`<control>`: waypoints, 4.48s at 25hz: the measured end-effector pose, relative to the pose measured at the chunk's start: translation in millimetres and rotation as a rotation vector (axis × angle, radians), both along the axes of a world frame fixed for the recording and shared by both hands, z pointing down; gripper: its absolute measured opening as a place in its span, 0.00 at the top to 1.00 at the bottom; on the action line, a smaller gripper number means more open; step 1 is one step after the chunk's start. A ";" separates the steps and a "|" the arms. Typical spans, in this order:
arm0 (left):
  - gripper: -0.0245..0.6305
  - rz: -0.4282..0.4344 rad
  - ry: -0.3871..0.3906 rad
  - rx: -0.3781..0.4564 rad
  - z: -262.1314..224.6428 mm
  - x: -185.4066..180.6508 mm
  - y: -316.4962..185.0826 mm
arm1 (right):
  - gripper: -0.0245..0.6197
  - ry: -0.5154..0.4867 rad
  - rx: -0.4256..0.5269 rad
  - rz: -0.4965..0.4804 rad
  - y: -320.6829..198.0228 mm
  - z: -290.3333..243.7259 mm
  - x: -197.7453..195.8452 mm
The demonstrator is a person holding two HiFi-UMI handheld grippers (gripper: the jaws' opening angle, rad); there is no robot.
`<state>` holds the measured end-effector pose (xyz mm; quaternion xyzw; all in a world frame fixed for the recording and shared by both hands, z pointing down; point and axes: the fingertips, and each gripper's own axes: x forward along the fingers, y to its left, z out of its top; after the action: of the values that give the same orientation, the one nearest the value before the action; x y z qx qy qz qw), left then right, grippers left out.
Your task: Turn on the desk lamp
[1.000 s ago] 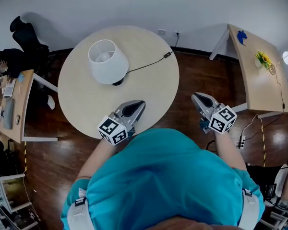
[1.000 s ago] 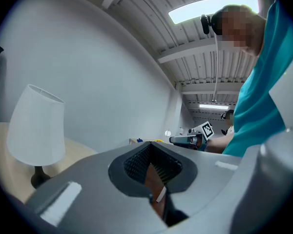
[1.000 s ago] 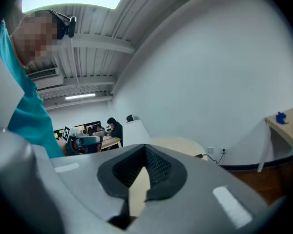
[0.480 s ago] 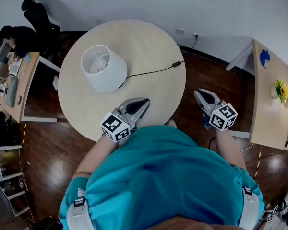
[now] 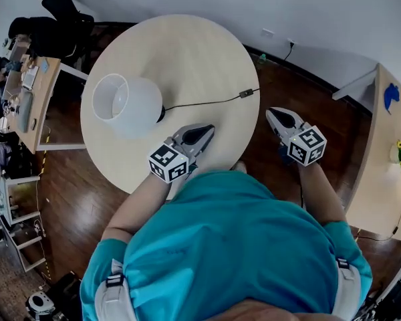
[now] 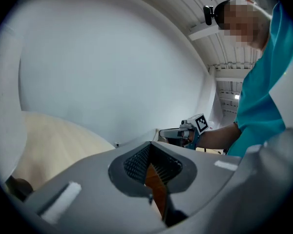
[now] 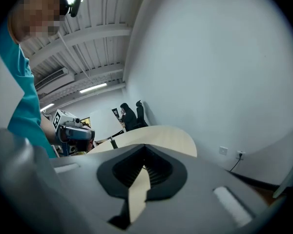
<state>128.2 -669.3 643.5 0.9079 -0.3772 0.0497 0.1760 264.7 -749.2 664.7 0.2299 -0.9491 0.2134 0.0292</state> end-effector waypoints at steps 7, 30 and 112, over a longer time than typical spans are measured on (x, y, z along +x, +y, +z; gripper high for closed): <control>0.92 0.071 0.045 -0.061 19.4 -33.4 -42.7 | 0.96 0.061 -0.066 0.034 -41.6 23.9 -57.9; 0.92 0.084 0.062 -0.193 82.8 -66.3 -49.3 | 0.71 0.438 -0.279 0.015 -136.6 192.1 -93.4; 0.92 0.216 0.227 0.163 -148.5 -210.3 256.0 | 0.90 0.000 0.102 0.254 300.5 -157.4 -180.4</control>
<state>-82.2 -413.2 495.0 0.9542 -0.2579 -0.0652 0.1370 84.3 -448.7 507.3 0.3493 -0.9220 0.1670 -0.0098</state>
